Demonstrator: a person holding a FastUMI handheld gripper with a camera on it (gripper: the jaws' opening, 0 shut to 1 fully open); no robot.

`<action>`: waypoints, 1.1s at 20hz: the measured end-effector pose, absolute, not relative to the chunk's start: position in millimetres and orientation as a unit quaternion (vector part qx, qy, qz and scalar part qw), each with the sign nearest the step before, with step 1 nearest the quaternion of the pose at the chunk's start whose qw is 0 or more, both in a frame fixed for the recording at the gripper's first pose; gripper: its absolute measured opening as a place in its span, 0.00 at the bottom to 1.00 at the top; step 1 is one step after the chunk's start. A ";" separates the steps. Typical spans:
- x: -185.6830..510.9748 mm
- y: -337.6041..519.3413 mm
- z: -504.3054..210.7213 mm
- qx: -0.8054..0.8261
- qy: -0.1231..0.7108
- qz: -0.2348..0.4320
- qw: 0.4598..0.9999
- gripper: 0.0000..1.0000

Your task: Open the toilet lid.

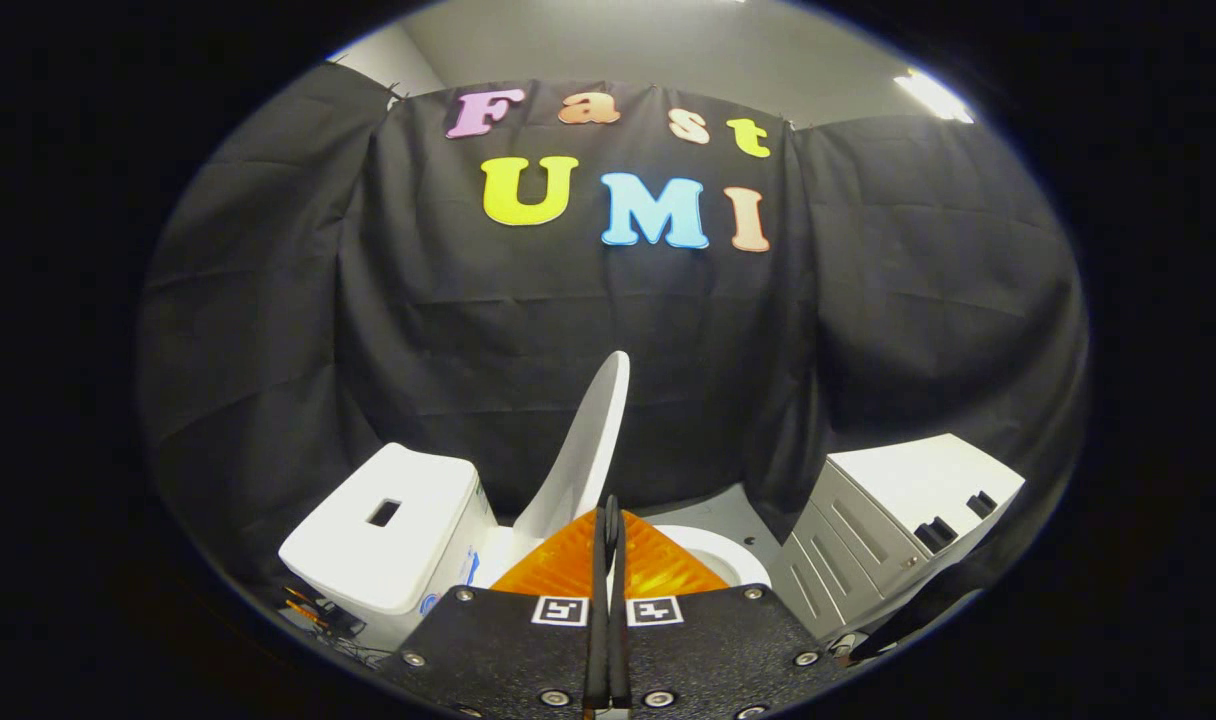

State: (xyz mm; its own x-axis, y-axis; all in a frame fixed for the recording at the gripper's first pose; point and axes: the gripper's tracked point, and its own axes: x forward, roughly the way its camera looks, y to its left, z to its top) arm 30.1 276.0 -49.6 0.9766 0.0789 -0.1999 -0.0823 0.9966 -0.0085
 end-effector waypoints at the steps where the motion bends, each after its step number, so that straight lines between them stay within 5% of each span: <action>1: 30.1 282.6 -48.6 -0.004 0.094 0.048 0.994 0.00; 22: 13.1 395.6 -24.9 -0.021 0.042 0.158 0.986 0.00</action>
State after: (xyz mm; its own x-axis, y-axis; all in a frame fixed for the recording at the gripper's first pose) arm 13.1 395.6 -24.9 0.9468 0.3092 -0.0895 -0.3127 0.9495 -0.0275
